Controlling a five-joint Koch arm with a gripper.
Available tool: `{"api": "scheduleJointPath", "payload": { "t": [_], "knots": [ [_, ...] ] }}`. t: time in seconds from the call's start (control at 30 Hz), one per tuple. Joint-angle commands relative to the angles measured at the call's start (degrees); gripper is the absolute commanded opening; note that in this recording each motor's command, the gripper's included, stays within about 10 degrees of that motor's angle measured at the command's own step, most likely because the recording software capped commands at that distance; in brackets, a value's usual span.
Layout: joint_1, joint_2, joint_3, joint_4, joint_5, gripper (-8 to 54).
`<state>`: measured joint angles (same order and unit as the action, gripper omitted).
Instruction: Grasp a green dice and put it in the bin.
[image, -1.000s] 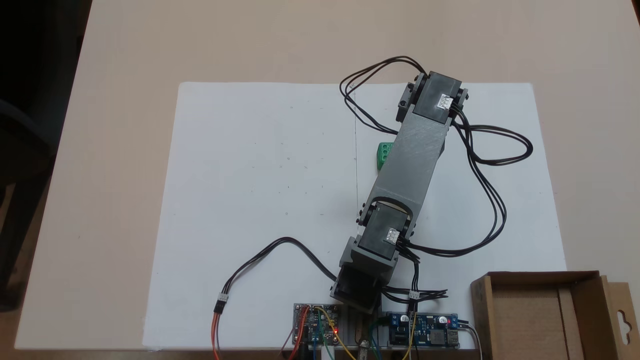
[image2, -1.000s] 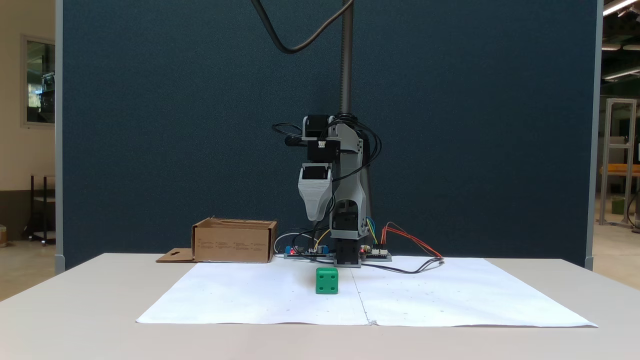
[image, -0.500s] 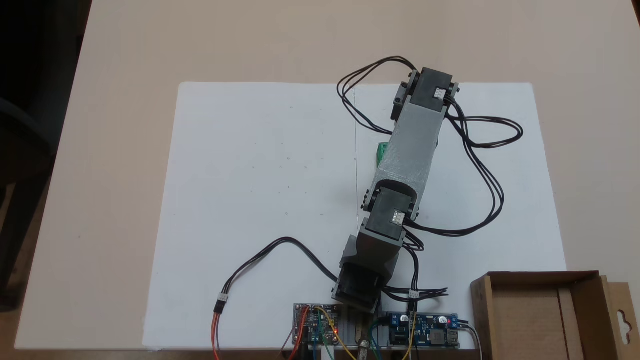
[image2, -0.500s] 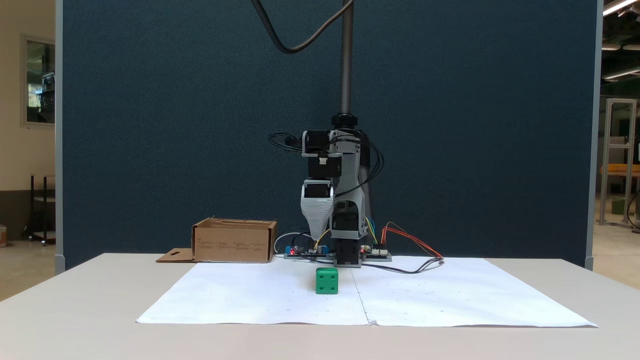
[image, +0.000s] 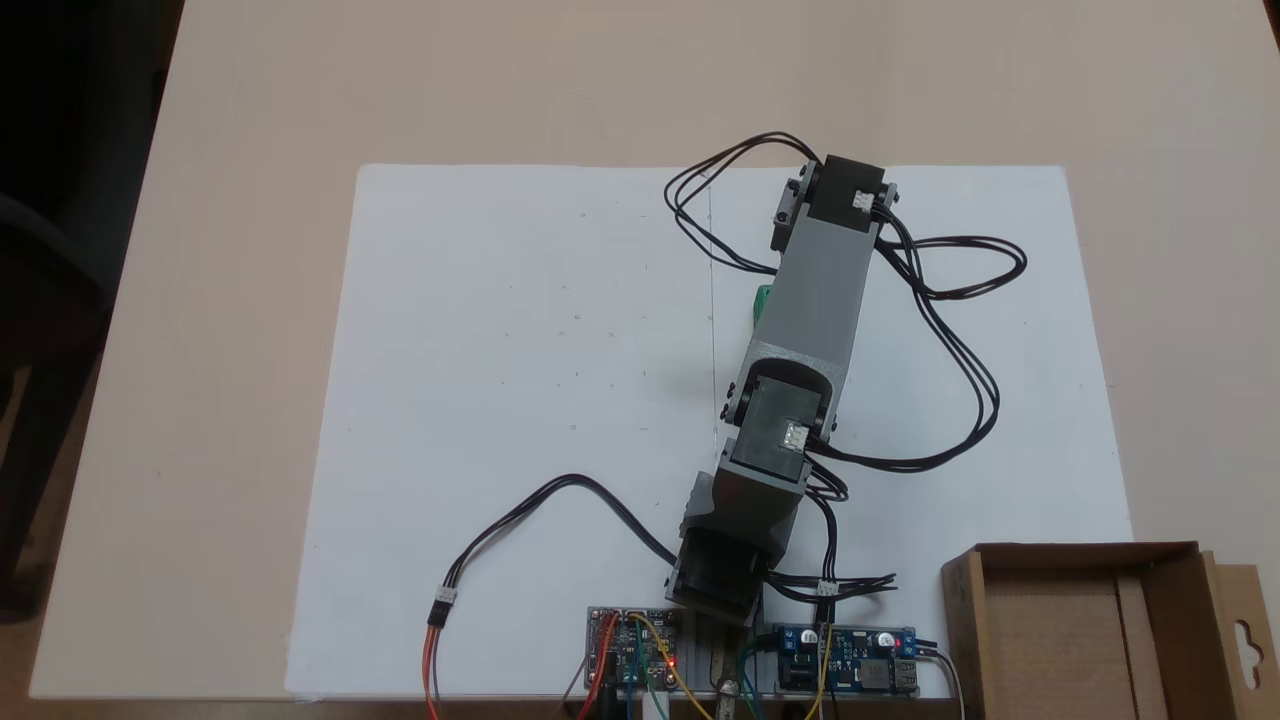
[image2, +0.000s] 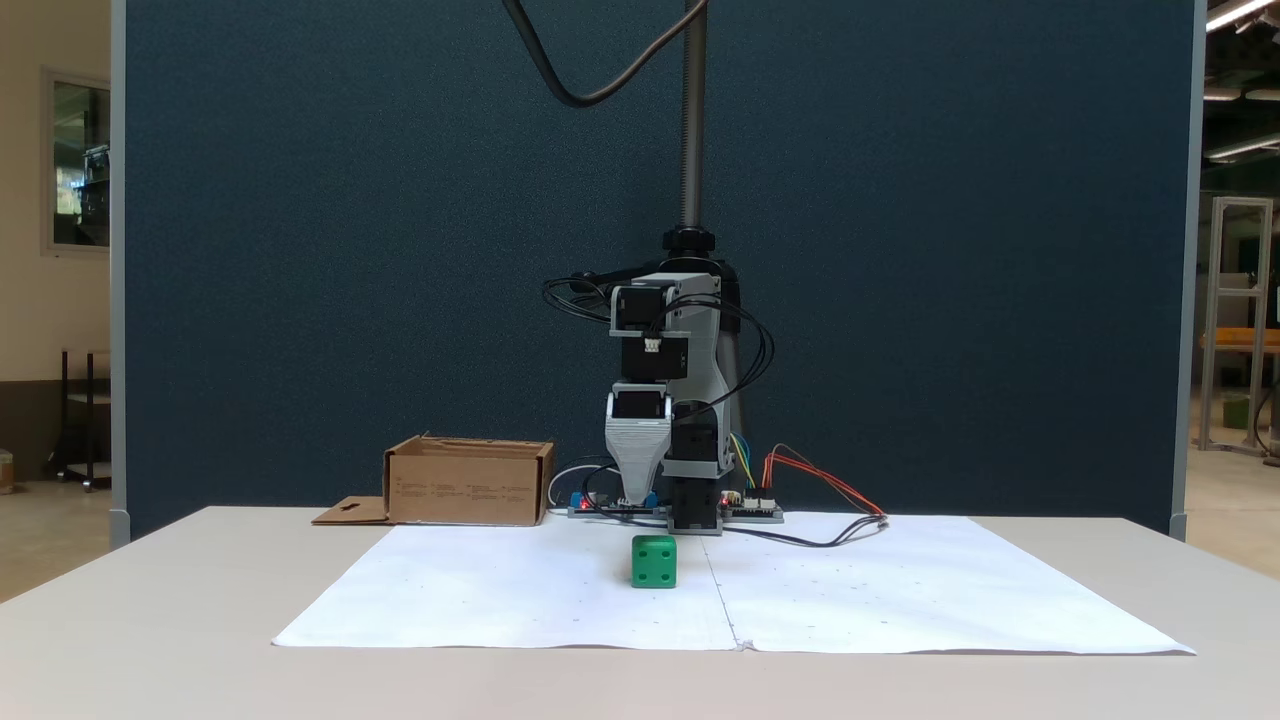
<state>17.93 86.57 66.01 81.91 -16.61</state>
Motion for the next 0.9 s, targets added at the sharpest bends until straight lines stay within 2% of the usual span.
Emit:
{"api": "scheduleJointPath", "payload": {
  "t": [0.0, 0.87],
  "knots": [
    [0.53, 1.05, -0.35, -0.44, 2.37, 43.2],
    [-2.64, -2.02, 6.15, -10.28, 8.61, 43.1]
  ]
}}
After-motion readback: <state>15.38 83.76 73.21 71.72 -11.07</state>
